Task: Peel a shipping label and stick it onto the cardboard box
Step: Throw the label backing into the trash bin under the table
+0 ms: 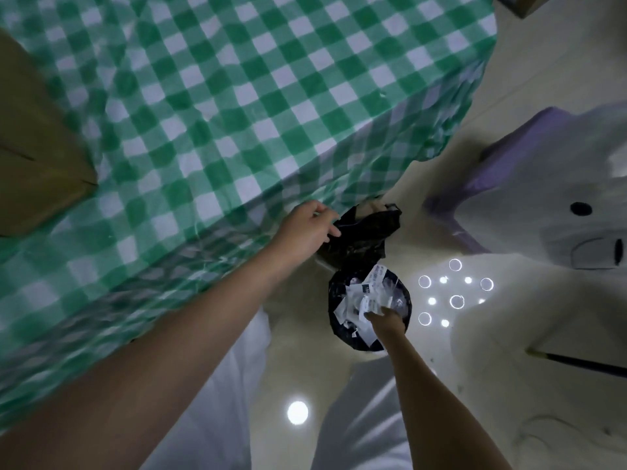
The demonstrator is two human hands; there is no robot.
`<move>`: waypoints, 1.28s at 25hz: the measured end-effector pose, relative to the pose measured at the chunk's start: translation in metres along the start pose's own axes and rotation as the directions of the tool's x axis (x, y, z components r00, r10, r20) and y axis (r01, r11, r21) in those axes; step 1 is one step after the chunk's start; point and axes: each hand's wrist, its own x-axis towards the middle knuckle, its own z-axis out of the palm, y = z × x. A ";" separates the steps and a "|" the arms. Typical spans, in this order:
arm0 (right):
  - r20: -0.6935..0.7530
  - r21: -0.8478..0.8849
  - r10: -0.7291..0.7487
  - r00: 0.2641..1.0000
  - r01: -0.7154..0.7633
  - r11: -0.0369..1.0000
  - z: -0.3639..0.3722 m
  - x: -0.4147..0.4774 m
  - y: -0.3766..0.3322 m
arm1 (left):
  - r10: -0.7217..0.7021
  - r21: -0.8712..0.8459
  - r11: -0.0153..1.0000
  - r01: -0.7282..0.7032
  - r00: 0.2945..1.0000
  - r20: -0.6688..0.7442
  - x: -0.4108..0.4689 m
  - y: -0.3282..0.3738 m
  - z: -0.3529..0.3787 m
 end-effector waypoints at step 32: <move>-0.473 0.026 -0.415 0.777 0.483 0.875 -0.098 -0.284 -0.365 | -0.064 -0.203 0.979 0.024 0.980 -0.190 -0.133 0.137 -0.234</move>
